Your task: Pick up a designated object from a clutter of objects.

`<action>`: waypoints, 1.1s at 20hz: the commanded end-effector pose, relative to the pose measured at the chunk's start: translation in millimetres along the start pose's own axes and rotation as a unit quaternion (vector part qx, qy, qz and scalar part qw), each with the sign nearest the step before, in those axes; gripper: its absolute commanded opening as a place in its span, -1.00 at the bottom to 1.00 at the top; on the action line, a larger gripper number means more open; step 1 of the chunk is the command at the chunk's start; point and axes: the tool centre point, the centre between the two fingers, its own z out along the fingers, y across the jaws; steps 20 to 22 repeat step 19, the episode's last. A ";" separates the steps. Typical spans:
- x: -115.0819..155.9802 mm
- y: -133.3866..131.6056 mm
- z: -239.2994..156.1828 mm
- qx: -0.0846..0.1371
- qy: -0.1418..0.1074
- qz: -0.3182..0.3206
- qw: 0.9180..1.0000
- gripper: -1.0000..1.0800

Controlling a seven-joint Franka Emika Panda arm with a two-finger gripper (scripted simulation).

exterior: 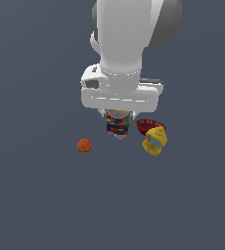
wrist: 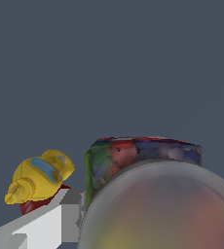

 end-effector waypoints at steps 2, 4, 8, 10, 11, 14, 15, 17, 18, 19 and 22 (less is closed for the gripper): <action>-0.5 2.5 -38.0 0.000 0.001 0.000 1.000 -1.00; -0.4 3.7 -55.2 0.000 0.001 0.000 1.000 -1.00; 0.1 5.5 -82.6 0.000 0.001 0.000 1.000 -1.00; 0.4 6.2 -93.0 0.000 0.001 0.000 1.000 -1.00; 0.6 6.5 -97.4 0.000 0.001 0.000 1.000 -1.00; 1.3 7.0 -107.1 0.000 0.001 0.000 1.000 -1.00; 1.4 7.2 -109.3 0.000 0.001 0.000 1.000 -1.00; 1.7 7.3 -112.2 0.000 0.001 0.000 1.000 -1.00; 1.7 7.4 -112.9 0.000 0.001 0.000 1.000 -1.00; 1.8 7.4 -113.1 0.000 0.001 0.000 1.000 -1.00; 1.8 7.4 -113.1 0.000 0.001 0.000 1.000 -1.00</action>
